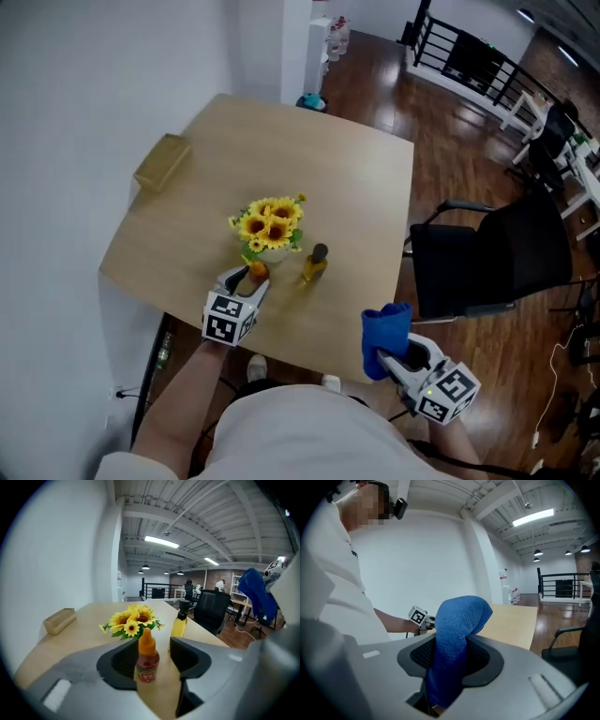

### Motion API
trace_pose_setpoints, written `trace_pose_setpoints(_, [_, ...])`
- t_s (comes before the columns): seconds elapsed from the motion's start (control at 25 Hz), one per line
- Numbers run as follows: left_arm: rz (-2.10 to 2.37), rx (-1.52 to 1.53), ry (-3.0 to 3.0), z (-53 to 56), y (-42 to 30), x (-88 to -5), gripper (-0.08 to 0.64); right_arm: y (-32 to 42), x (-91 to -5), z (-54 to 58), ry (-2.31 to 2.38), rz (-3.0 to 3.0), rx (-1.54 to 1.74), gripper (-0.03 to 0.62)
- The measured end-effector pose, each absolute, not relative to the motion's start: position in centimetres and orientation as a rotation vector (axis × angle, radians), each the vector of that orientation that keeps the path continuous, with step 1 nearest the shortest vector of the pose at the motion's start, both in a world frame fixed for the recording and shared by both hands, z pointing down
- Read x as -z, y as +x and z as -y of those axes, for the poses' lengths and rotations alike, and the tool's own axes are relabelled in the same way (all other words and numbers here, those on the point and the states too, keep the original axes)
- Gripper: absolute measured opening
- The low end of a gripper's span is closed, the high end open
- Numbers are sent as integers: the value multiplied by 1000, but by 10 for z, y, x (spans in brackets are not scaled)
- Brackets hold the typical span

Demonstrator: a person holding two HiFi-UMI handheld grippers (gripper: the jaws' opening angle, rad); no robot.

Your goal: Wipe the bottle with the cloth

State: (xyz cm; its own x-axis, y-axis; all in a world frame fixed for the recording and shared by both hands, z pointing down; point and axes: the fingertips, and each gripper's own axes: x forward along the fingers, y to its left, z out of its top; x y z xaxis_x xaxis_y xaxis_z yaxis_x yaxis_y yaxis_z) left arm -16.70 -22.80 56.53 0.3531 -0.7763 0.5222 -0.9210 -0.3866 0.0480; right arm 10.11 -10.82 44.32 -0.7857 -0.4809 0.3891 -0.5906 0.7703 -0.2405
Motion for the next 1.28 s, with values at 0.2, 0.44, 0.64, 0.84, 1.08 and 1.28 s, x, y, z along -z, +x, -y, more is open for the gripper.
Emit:
trace_pose_setpoints(0.2, [1334,-685,2365,255,-162,-589,200,73,-444,97,976,2599,-543,156])
trace_pose_setpoints(0.44, [1194,-736,2502,256,-162,-586,158,43,-453,81,1133,2538,-597,156])
trace_pose_setpoints(0.64, [1096,-648,2579,236,-158,-547,156,17,-446,87,1110,2574,-567,155])
trace_pose_setpoints(0.84, [924,-509,2679,206,-136,-474,156,-7,-417,120,1009,2659,-428,156])
trace_pose_setpoints(1.08, [763,-457,2767,173,-95,-414,156,-50,-370,151,789,2821,-235,156])
trace_pose_setpoints(1.28, [761,-413,2784,158,-73,-392,156,-40,-382,153,688,2859,-290,155])
